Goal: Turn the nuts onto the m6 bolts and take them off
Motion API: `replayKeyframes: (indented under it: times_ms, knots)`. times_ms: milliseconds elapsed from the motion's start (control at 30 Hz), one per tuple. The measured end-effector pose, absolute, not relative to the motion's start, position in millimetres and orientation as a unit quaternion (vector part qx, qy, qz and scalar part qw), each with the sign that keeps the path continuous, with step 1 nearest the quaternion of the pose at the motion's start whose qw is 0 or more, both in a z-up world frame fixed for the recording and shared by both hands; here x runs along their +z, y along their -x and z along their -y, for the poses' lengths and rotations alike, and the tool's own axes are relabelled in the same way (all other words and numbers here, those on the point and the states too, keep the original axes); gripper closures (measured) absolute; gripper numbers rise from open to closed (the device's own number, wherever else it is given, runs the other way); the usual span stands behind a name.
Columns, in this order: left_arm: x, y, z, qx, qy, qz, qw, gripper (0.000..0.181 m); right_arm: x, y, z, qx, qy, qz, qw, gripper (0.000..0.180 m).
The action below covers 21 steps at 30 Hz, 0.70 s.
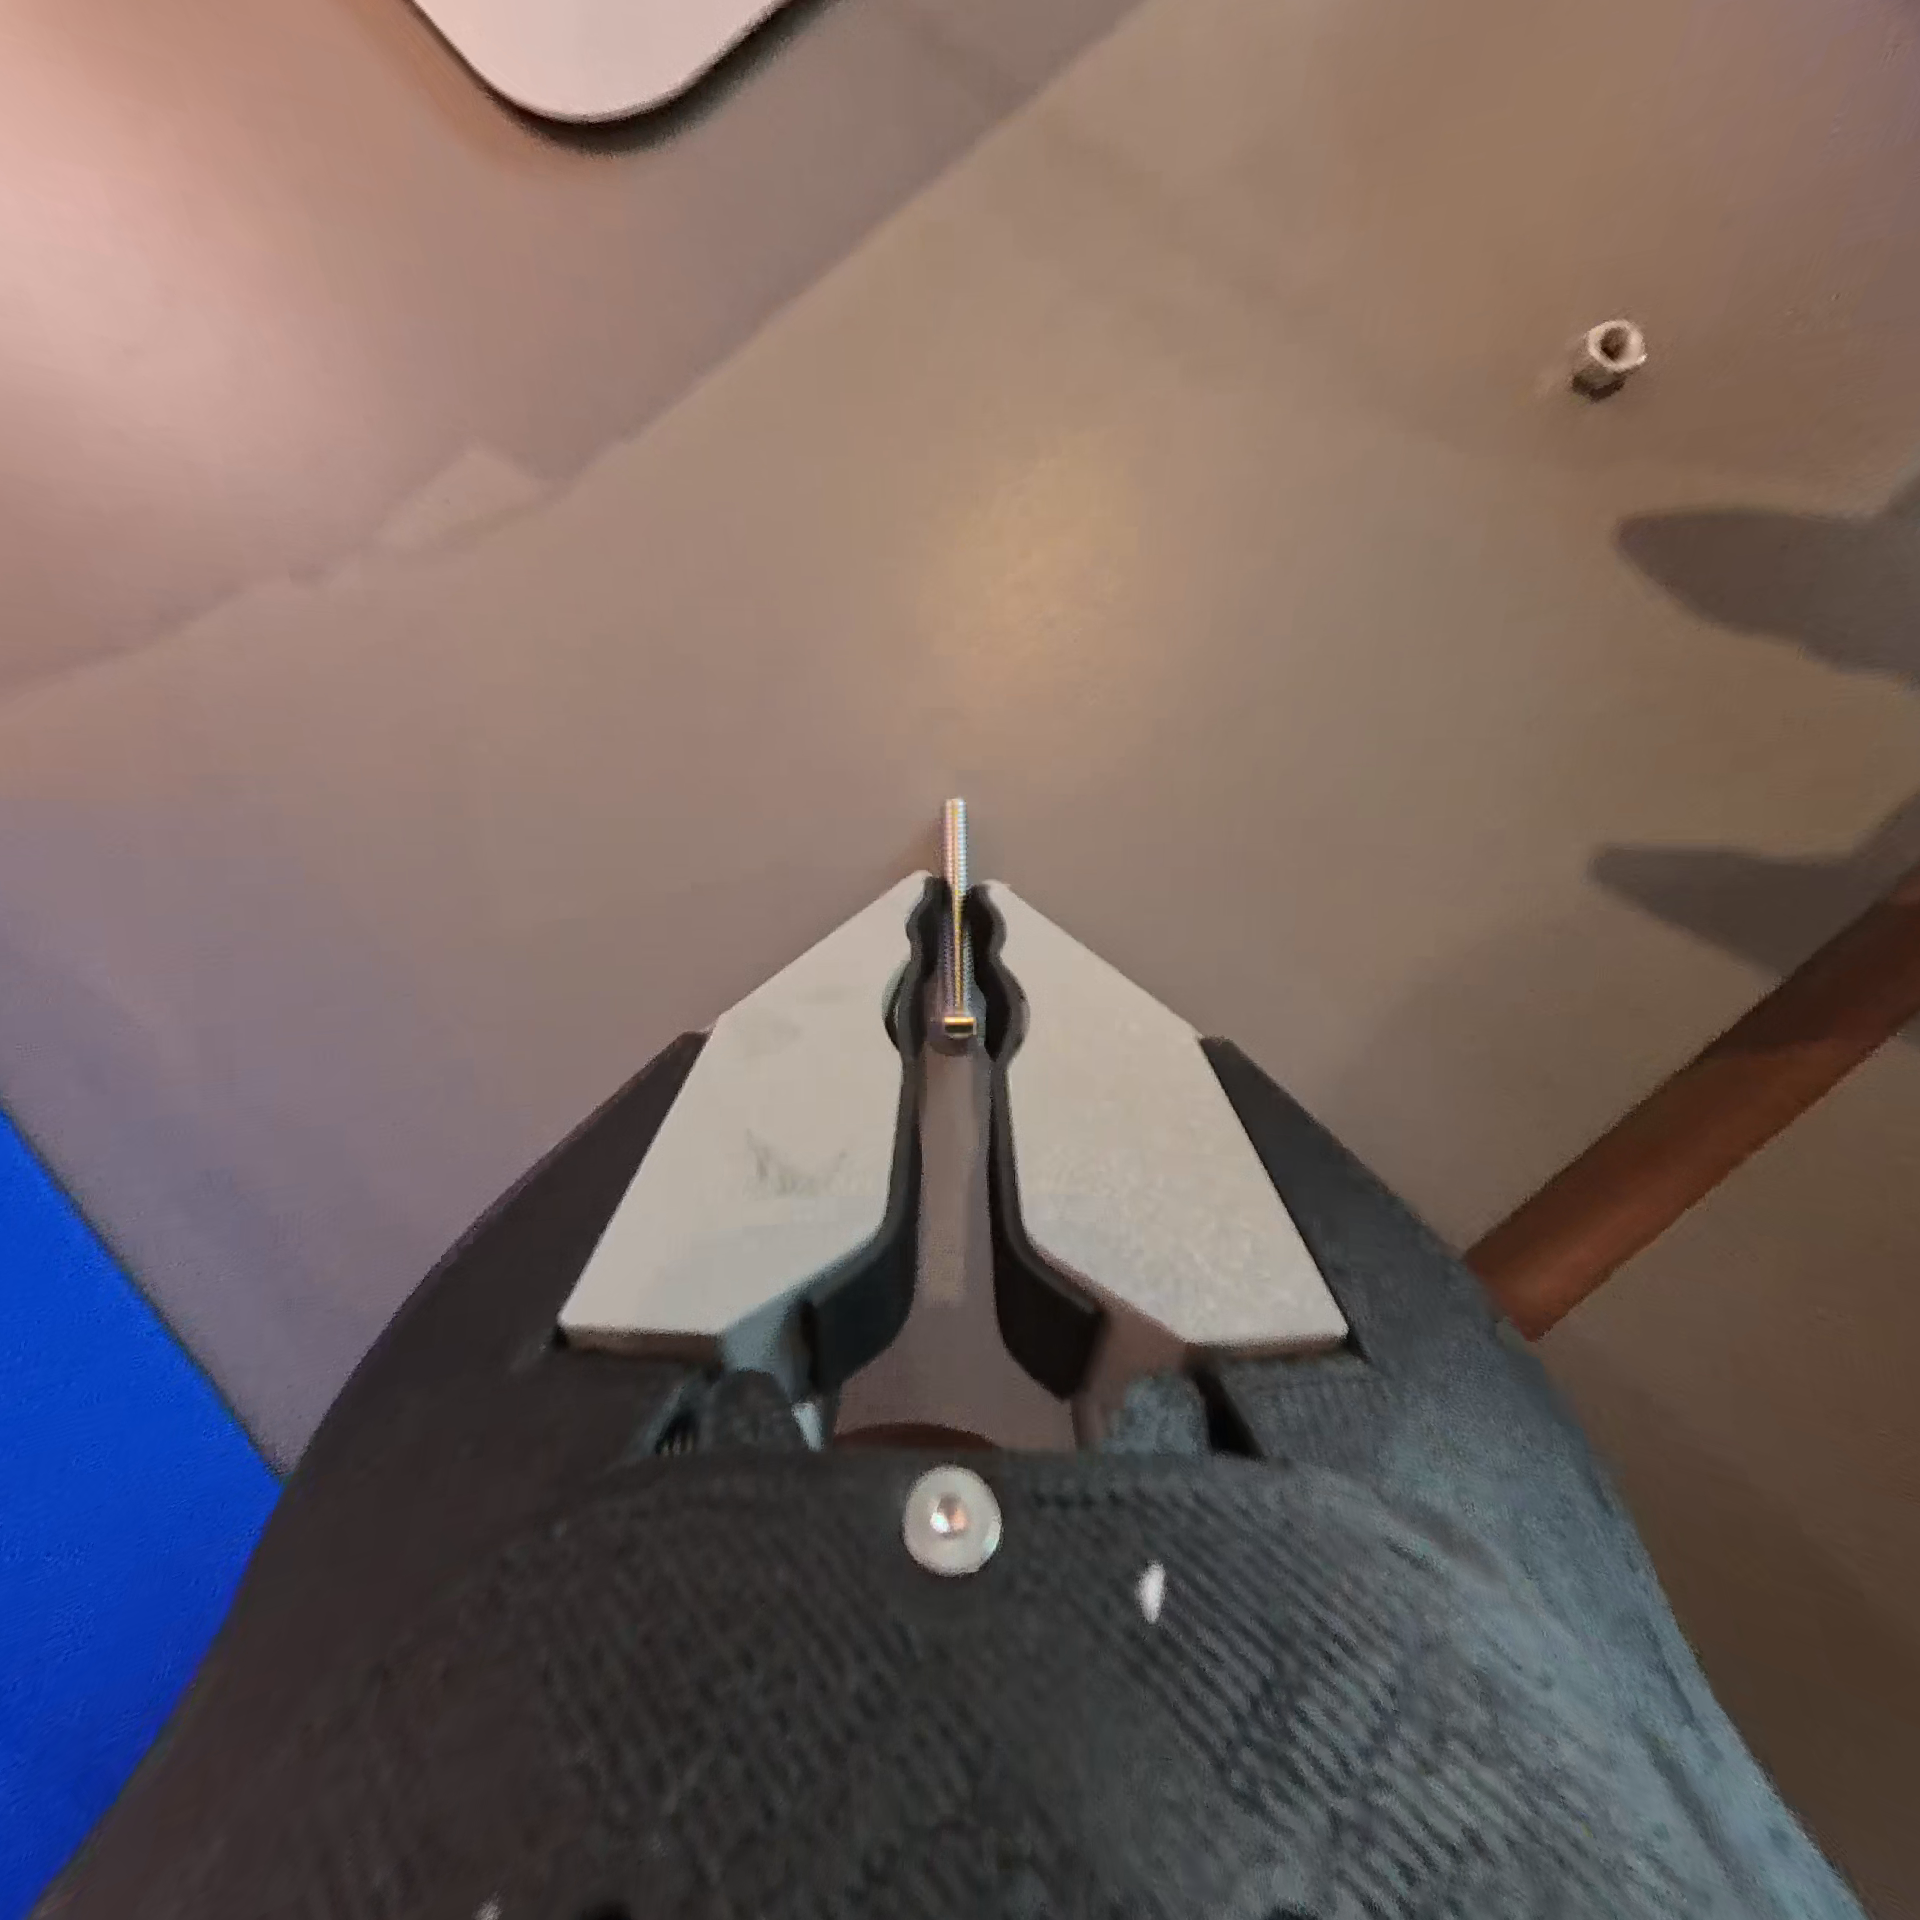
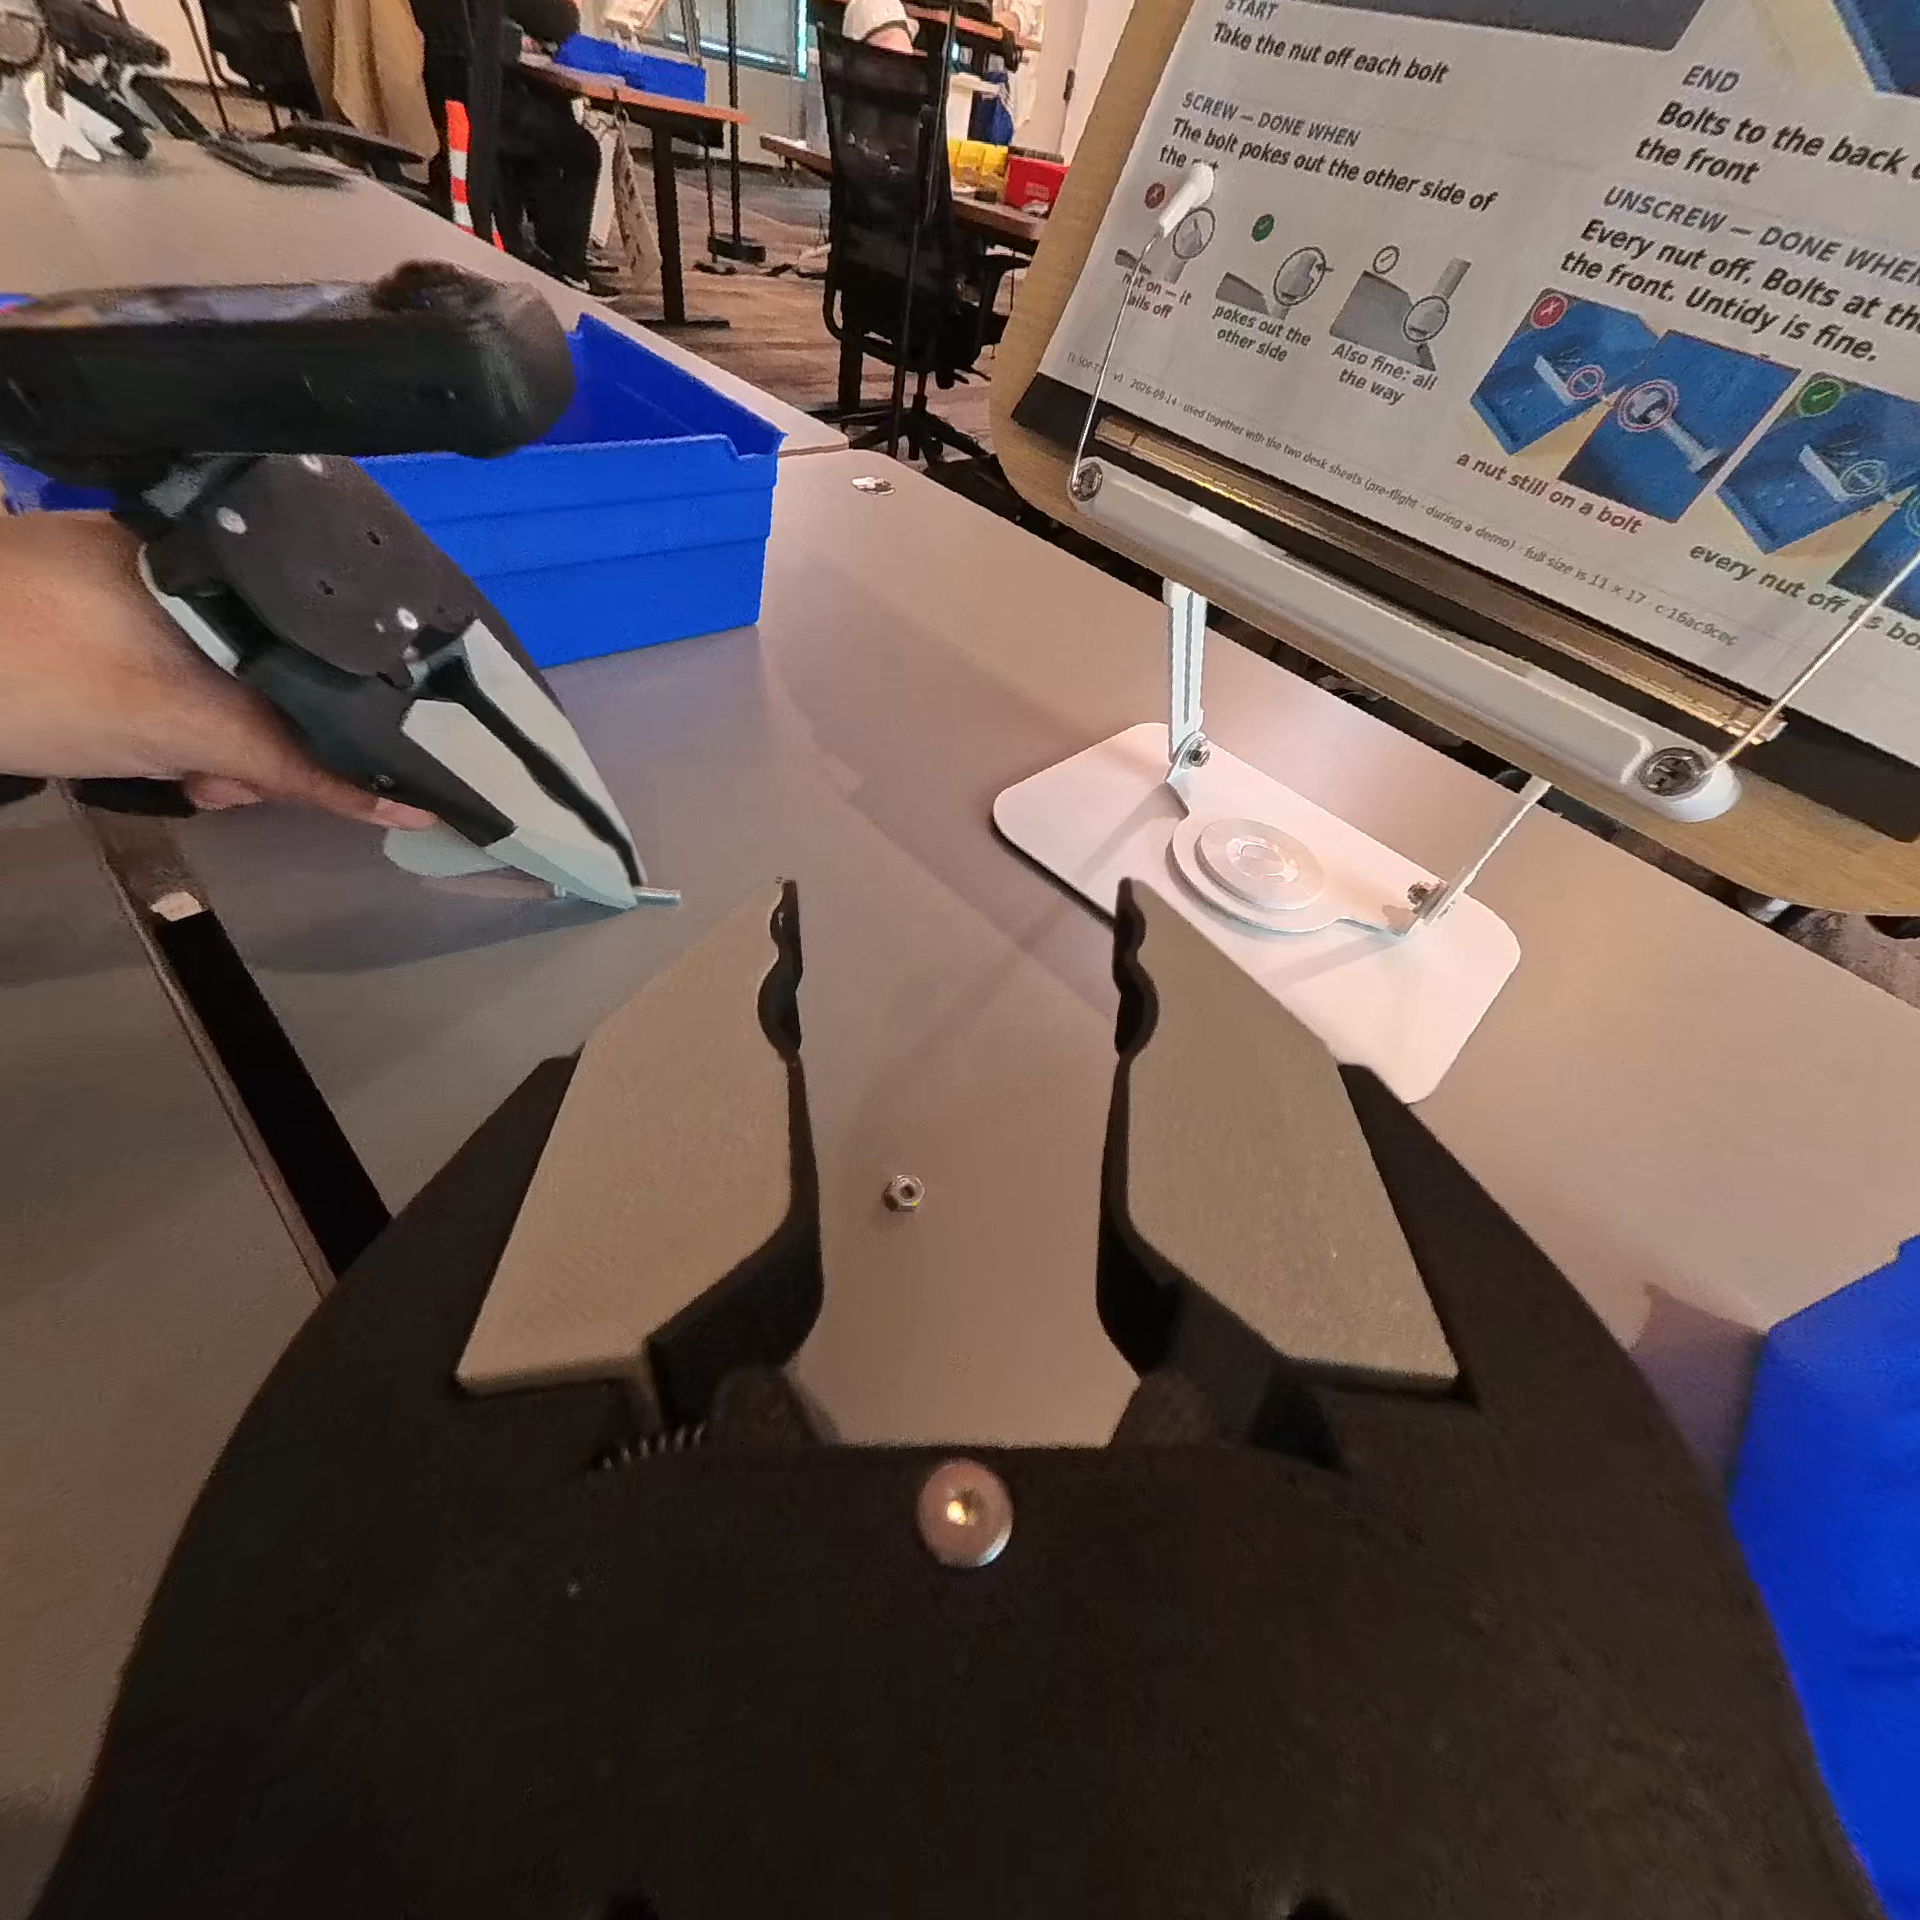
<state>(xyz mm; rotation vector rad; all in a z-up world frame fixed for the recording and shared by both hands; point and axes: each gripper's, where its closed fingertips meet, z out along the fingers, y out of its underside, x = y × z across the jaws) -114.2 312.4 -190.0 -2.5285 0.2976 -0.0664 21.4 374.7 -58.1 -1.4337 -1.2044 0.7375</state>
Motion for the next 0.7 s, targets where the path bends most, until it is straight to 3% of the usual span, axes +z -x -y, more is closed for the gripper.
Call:
replayKeyframes:
  times_ms: [400,700]
  knots:
    - [-120,62,-334,-0.133,0.815,-0.215,0.521,0.178,-83,-3,-361,0.412,0.633,0.486,0.439,0.124]
    - [-89,43,-324,-0.189,0.763,-0.233,0.572,0.179,-87,21,-336,0.530,0.635,0.445,0.344,0.135]
